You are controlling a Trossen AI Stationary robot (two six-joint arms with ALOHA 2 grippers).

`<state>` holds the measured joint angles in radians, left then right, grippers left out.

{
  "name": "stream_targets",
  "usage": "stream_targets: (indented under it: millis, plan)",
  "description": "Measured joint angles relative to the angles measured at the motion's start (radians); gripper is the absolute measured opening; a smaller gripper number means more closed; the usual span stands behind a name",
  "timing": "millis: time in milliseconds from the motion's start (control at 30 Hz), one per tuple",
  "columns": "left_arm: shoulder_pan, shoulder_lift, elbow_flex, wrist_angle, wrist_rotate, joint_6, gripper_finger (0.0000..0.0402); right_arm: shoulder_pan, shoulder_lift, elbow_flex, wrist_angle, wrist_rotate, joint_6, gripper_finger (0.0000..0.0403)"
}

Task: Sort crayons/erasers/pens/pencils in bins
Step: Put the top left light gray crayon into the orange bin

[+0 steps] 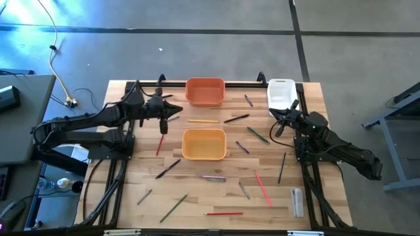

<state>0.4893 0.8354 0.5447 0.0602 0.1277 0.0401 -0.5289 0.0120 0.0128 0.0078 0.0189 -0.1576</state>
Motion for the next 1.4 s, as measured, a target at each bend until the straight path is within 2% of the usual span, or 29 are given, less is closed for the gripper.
stream_targets:
  millis: [400, 600, 1067, 1200, 1400]
  plan:
    - [0.042, 0.125, 0.075, -0.193, -0.015, 0.058, 0.0, 0.0, 0.0, 0.0, 0.0, 0.0, 0.0, 0.0]
    - [0.07, 0.163, 0.094, -0.307, -0.06, 0.089, 0.0, 0.0, 0.0, 0.0, 0.0, 0.0, 0.0, 0.0]
    - [0.195, 0.199, 0.095, -0.393, -0.04, 0.095, 0.0, 0.0, 0.0, 0.0, 0.0, 0.0, 0.0, 0.0]
    - [0.214, 0.25, 0.101, -0.428, -0.038, 0.113, 0.0, 0.0, 0.0, 0.0, 0.0, 0.0, 0.0, 0.0]
    - [0.24, 0.389, 0.202, -0.578, -0.054, 0.16, 0.0, 0.0, 0.0, 0.0, 0.0, 0.0, 0.0, 0.0]
